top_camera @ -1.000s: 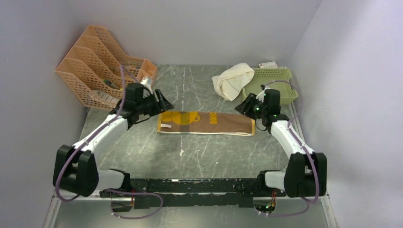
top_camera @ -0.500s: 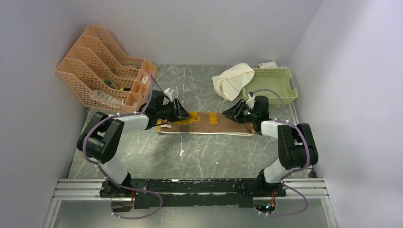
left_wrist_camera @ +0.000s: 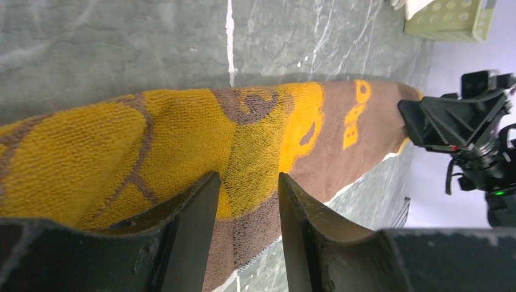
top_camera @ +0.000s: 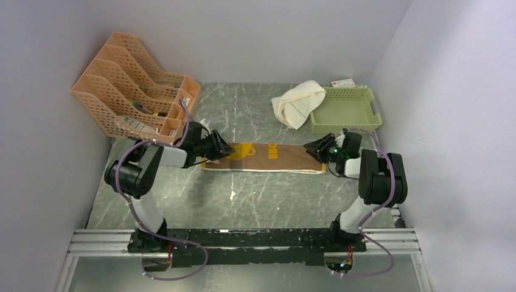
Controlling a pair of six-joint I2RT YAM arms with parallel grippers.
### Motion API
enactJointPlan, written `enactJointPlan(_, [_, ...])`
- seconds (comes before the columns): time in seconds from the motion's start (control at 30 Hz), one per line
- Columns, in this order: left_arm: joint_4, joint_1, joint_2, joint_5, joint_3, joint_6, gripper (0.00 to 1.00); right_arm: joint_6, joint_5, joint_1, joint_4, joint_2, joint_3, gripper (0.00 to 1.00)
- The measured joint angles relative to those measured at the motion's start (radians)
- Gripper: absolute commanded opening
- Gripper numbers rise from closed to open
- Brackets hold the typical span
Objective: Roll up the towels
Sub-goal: Fold the towel at the center of the board.
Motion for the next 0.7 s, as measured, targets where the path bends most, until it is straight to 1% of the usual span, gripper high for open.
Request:
enactJointPlan(0.1, [0.025,0.024,0.007,0.007,-0.011,-0.023,0.53,0.016,-0.006,-0.043,0.016,0.039,0.0,0.35])
enactJointPlan(0.2, [0.043,0.035,0.014,0.014,-0.019,-0.045,0.52,0.023,-0.008,-0.057,0.018,0.064,0.0,0.36])
enactJointPlan(0.37, [0.075,0.071,0.016,0.035,-0.042,-0.078,0.53,0.019,-0.008,-0.08,0.014,0.071,0.0,0.36])
enactJointPlan(0.43, [0.087,0.084,0.017,0.049,-0.05,-0.086,0.53,0.015,-0.013,-0.106,0.011,0.071,0.0,0.38])
enactJointPlan(0.5, [0.096,0.089,0.02,0.063,-0.05,-0.089,0.53,0.005,-0.034,-0.127,0.01,0.071,0.003,0.43])
enactJointPlan(0.57, [0.104,0.09,0.022,0.085,-0.05,-0.088,0.53,-0.019,-0.063,-0.133,-0.011,0.064,0.026,0.51])
enactJointPlan(0.63, [0.104,0.087,0.021,0.108,-0.048,-0.084,0.54,-0.067,-0.068,-0.117,-0.085,0.028,0.081,0.61])
enactJointPlan(0.67, [0.095,0.08,0.017,0.117,-0.043,-0.075,0.54,-0.103,-0.06,-0.104,-0.138,-0.011,0.117,0.65])
enactJointPlan(0.7, [0.072,0.076,0.009,0.119,-0.032,-0.062,0.55,-0.131,-0.052,-0.093,-0.175,-0.048,0.147,0.67])
